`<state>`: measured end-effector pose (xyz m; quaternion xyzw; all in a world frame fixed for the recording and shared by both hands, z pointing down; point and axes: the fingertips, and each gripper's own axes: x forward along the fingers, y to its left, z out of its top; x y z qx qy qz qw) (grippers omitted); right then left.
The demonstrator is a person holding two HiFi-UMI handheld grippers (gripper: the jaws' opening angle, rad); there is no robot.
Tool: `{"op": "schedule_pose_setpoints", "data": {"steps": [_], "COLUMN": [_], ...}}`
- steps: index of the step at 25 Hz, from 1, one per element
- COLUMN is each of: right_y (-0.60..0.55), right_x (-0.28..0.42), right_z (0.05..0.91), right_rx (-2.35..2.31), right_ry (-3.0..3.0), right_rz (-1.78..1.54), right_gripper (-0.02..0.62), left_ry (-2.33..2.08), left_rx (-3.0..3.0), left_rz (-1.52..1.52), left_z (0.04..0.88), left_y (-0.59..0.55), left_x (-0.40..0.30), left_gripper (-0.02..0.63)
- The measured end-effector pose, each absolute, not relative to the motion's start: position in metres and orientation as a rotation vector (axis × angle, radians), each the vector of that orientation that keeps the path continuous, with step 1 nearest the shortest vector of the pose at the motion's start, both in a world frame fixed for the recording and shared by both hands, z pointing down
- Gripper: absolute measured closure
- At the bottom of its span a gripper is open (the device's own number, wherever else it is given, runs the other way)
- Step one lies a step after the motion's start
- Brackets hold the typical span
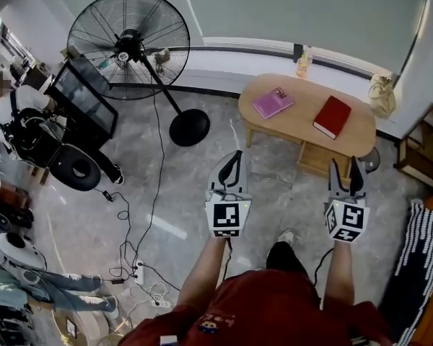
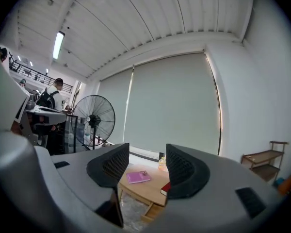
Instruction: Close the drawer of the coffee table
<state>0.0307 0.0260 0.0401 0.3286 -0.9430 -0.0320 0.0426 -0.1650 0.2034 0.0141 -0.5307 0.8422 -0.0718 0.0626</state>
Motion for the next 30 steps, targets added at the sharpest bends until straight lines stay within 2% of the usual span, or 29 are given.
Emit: {"op": "schedule_pose_setpoints", "data": {"steps": [17,25,30], "right_y": [-0.173,-0.192,-0.176], "right_x": [0.128,0.188,0.190], "right_z": [0.040,0.044,0.043], "right_rx": [1.502,1.769,1.951], "right_ry": [-2.682,-2.461,-2.313], "right_rz": [-0.031,-0.052,-0.083], "right_gripper": [0.376,0.376,0.376], "left_ry": [2.209,1.983,1.830], "left_rx": [-2.029,-2.243,-2.367], "left_rz": [-0.217,-0.121,-0.056], "left_z": [0.014,0.020,0.031], "left_y": [-0.073,-0.152,-0.172], "left_x": [-0.116,-0.080,-0.091], "left_gripper": [0.598,0.598,0.598]}}
